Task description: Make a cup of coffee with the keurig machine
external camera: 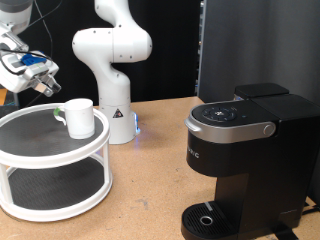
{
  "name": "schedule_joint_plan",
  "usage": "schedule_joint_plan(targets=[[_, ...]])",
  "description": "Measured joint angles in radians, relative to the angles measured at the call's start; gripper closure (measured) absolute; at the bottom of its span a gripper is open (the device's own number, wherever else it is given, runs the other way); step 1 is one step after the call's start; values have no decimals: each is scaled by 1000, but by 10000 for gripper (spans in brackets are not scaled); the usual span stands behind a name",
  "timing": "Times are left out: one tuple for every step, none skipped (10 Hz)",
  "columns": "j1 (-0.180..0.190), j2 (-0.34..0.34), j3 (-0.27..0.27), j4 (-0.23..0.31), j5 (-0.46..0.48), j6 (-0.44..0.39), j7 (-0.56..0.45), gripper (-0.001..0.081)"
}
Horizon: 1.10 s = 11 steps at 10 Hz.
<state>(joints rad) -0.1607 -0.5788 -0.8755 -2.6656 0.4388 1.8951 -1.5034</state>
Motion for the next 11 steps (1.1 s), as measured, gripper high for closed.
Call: schedule_joint_plan(targets=[[7,0,-17,-9,28,10,-15,440],[9,1,-25,-15,38,18,-23,440],[11,3,-31,-21,39,28,-29,303],[14,7,-34,-28,39,43,-35,303],[16,11,-35,-35,39,56,-42,119],[22,18,-37,-43,39,73,-49,119],[30,29,-40,-49,40,87,-56,19],[39,39,-45,-54,40,101,-63,19],[47,50,-50,-61,44,118,-73,3],[58,61,-61,-67,50,129,-89,3],[66,70,-70,-72,54,137,-101,3]])
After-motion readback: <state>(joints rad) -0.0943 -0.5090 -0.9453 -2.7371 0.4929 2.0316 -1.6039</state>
